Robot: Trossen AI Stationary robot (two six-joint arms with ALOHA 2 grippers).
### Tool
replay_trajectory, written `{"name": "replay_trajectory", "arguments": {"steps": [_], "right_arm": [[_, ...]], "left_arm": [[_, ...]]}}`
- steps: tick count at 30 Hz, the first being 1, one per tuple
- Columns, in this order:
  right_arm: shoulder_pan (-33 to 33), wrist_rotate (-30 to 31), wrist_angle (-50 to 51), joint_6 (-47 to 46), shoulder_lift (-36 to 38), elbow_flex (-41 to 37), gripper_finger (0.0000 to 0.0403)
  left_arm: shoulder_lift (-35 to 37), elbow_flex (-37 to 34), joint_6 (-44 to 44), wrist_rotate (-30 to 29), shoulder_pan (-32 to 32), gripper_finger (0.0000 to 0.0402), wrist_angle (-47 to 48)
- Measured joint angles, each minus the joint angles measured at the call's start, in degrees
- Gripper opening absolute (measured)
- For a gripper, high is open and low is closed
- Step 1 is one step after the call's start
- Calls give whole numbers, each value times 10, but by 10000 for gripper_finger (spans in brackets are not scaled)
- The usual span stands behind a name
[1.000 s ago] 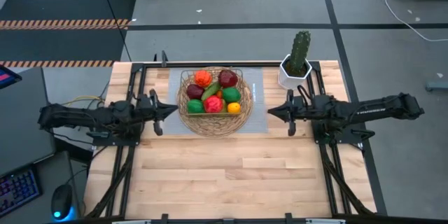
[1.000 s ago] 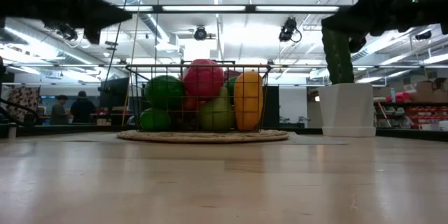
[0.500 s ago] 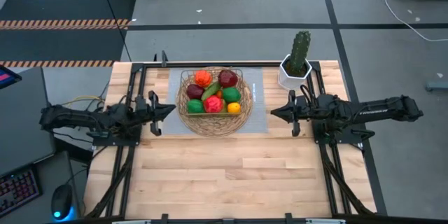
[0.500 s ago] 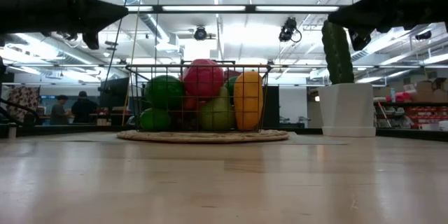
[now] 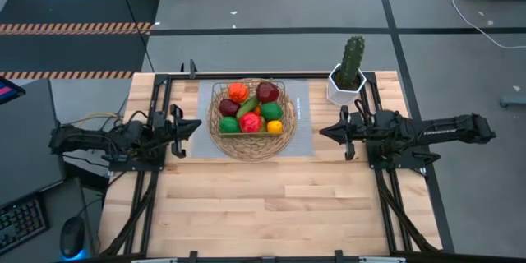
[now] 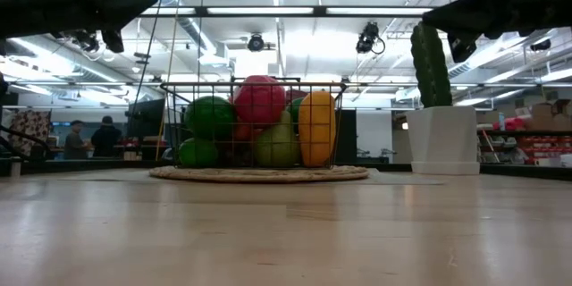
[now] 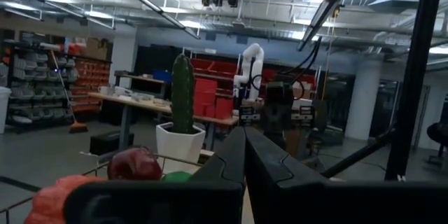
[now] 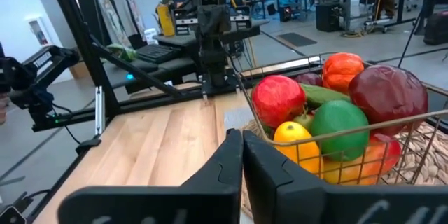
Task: Build produce basket
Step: Return to Home Position
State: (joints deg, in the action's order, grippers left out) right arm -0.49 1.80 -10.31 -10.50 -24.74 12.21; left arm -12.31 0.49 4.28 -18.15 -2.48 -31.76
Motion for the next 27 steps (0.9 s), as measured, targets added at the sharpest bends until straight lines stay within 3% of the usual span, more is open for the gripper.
{"name": "replay_trajectory", "arguments": {"steps": [10,17,27], "right_arm": [[0,11,17,3,29,-4,9],[2,33,-62,-27,70,-118,11],[5,19,-40,10,112,-118,8]], "left_arm": [[0,0,24,0,0,7,2],[0,0,25,0,0,11,3],[2,0,1,2,0,10,9]]}}
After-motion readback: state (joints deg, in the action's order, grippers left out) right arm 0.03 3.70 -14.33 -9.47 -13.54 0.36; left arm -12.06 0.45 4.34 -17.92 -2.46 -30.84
